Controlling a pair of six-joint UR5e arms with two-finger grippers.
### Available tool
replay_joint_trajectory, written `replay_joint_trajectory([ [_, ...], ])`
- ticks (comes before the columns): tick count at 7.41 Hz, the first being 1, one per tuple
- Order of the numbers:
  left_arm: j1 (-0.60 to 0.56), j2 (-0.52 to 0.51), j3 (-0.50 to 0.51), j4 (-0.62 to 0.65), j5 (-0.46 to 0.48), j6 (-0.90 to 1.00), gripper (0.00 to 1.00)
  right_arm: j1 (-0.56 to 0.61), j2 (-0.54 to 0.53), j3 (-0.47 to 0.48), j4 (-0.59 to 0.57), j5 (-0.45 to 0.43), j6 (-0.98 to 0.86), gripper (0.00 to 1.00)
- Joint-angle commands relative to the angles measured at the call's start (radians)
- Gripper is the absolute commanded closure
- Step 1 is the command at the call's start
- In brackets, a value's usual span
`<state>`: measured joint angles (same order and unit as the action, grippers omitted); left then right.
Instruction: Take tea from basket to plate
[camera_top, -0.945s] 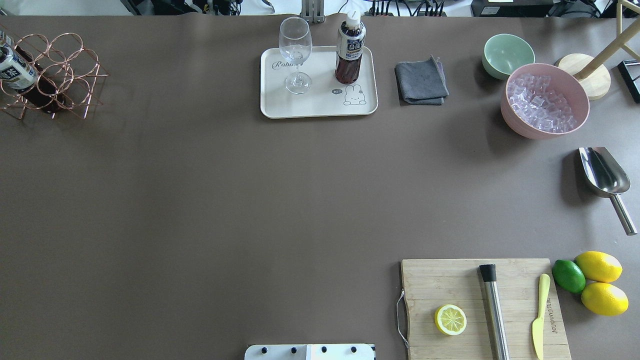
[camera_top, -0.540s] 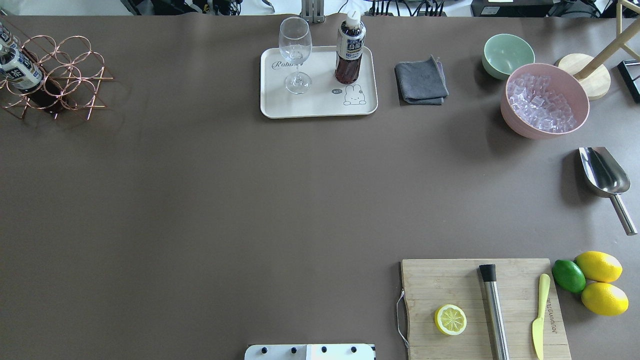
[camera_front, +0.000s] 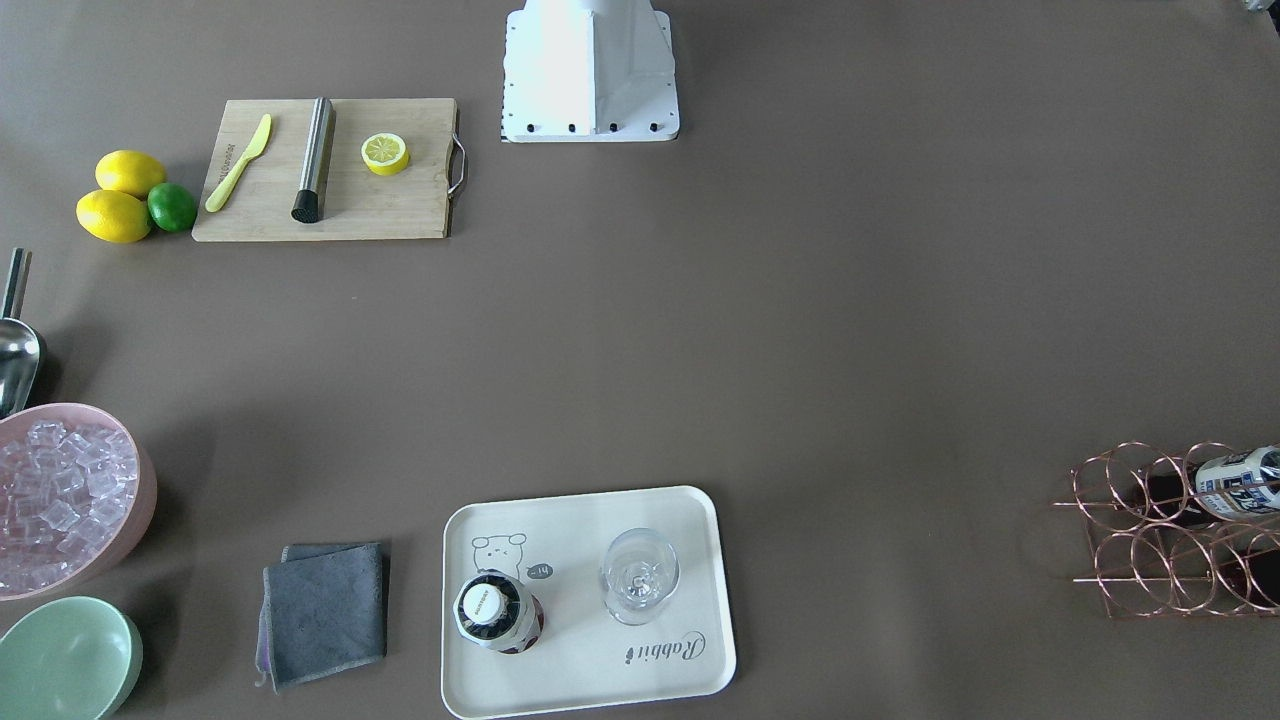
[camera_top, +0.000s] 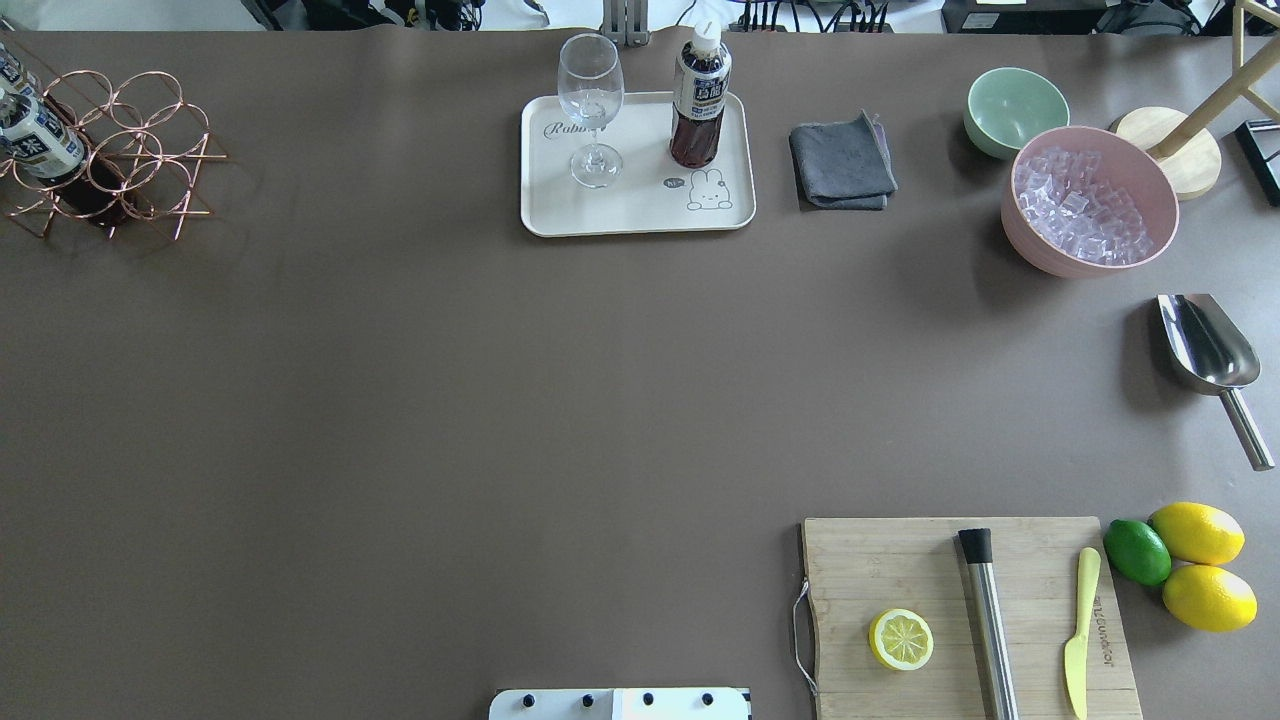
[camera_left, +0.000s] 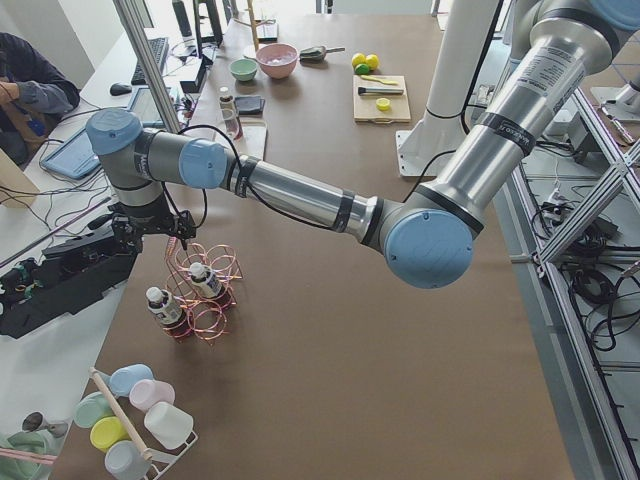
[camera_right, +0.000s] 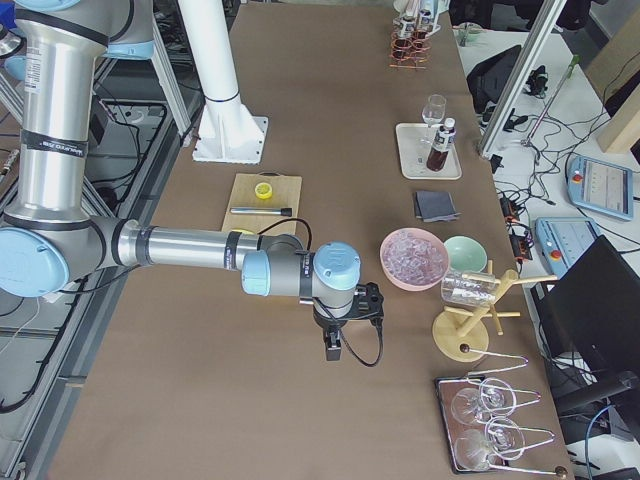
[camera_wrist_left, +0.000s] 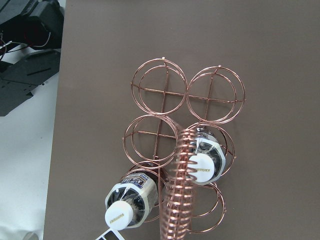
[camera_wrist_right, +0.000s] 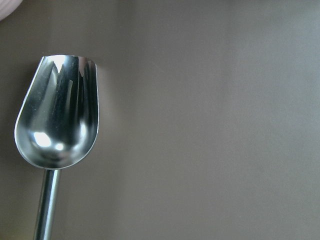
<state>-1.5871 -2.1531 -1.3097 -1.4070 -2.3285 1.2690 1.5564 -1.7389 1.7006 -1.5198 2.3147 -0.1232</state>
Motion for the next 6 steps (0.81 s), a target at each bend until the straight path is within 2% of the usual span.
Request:
replay_joint_trajectory([
  [1, -0.065, 0.056, -0.014, -0.006, -0.003, -0.14, 0.01, 0.039, 0.038, 0.055, -0.131, 0.023, 0.004, 0.0],
  [2, -0.091, 0.088, -0.014, 0.003, -0.006, -0.142, 0.01, 0.039, 0.044, 0.076, -0.175, 0.02, 0.004, 0.0],
  [4, -0.12, 0.18, -0.013, 0.005, -0.04, -0.152, 0.01, 0.037, 0.035, 0.064, -0.168, 0.02, 0.001, 0.0],
  [5, -0.154, 0.25, -0.014, -0.006, -0.049, -0.262, 0.01, 0.037, 0.032, 0.064, -0.163, 0.019, 0.001, 0.0],
  [6, -0.155, 0.281, -0.014, 0.002, -0.105, -0.422, 0.01, 0.037, 0.03, 0.064, -0.164, 0.017, 0.001, 0.0],
])
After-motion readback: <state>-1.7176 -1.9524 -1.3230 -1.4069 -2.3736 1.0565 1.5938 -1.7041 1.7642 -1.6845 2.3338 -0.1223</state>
